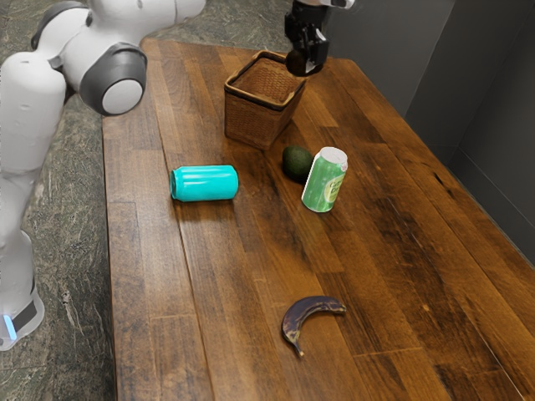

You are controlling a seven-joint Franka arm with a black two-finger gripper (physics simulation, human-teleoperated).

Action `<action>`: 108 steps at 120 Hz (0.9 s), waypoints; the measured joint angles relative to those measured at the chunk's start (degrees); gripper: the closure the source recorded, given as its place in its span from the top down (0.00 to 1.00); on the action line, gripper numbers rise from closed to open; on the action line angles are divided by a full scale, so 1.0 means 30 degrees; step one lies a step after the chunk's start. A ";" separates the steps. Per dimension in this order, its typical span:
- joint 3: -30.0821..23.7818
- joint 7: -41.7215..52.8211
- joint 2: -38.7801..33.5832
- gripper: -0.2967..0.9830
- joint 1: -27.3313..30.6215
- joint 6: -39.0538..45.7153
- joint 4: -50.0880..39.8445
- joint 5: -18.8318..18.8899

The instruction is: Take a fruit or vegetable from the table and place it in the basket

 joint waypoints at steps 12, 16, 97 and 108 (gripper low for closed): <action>-0.0008 0.0037 0.0324 0.36 0.1813 -0.0014 0.0004 -0.0269; -0.0017 0.0048 0.0570 0.36 0.2217 0.0143 -0.0009 -0.0454; -0.4897 0.0607 0.6484 0.34 1.0750 0.1936 0.5752 -0.2657; -0.5114 0.0647 0.6778 0.34 1.1305 0.1892 0.6171 -0.2838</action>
